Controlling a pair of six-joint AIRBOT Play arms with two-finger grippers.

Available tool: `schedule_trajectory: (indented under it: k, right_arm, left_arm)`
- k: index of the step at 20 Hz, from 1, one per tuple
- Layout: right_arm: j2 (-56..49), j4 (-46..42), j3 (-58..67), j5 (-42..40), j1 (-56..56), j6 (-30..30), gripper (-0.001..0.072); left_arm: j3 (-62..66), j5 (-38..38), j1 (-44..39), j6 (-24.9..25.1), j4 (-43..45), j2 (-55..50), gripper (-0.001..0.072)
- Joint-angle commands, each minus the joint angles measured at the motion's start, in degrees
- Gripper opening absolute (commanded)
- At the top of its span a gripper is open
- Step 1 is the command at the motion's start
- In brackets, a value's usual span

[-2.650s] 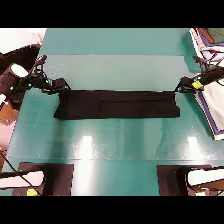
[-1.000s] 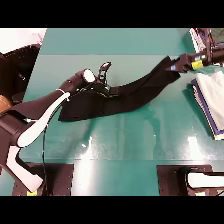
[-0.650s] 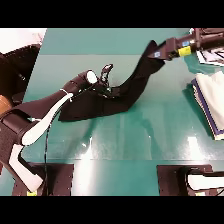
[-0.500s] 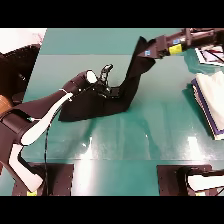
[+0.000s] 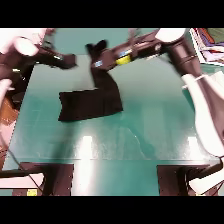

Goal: Fold the shirts.

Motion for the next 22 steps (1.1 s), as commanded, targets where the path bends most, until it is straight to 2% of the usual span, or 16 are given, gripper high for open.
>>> schedule_trajectory:
  k: [1, 2, 3, 4, 6, 8, 11, 16, 17, 18, 19, 22]
  right_arm:
    - [-6.23, 1.97, 0.28, -12.41, 10.01, -5.77, 0.0101]
    - [-7.89, 1.97, 0.31, -13.64, 12.11, -9.16, 0.0269]
    - [-9.05, 1.95, 0.31, -13.92, 13.51, -11.65, 0.0384]
    - [-9.79, 1.62, 0.28, -13.57, 14.4, -13.64, 0.0394]
    - [-9.84, -1.9, 0.28, -10.45, 14.1, -13.62, 0.0384]
    - [-8.52, -9.51, 0.17, -6.51, 11.47, -5.92, 0.0375]
    - [-4.11, -17.09, -6.75, -1.62, 3.74, -1.01, 0.0375]
    - [4.92, -16.92, -31.19, -1.88, -12.31, 4.81, 0.0378]
    - [5.97, -15.3, -35.54, -3.08, -15.28, 4.83, 0.0402]
    - [6.47, -12.41, -38.86, -4.33, -17.73, 4.81, 0.0512]
    - [6.34, -8.44, -41.4, -5.55, -19.52, 4.81, 0.0573]
    - [3.34, -2.54, -43.58, -6.93, -20.26, 4.48, 0.0573]
  left_arm:
    - [0.02, -2.14, 10.47, 0.15, 4.66, 9.01, 0.0026]
    - [0.02, -2.43, 12.74, 0.15, 4.66, 10.51, 0.0026]
    - [0.02, -2.78, 14.51, 0.13, 4.66, 11.65, 0.0026]
    - [0.0, -3.34, 15.67, 0.13, 4.63, 12.13, 0.0026]
    - [0.0, -5.77, 16.65, 0.13, 4.63, 12.31, 0.0026]
    - [0.0, -7.87, 16.63, 0.15, 4.44, 12.28, 0.0026]
    - [0.0, -9.73, 16.63, 0.17, 4.37, 12.31, 0.0026]
    - [0.0, -12.13, 16.59, 0.15, 4.33, 12.28, 0.0026]
    - [-0.02, -12.39, 16.35, 0.15, 4.35, 12.28, 0.0026]
    - [-0.17, -12.39, 15.96, 0.2, 4.26, 12.28, 0.0026]
    - [-0.17, -12.35, 15.23, 0.22, 4.48, 12.24, 0.0026]
    - [-0.17, -11.61, 12.5, 1.29, 4.44, 12.24, 0.0026]
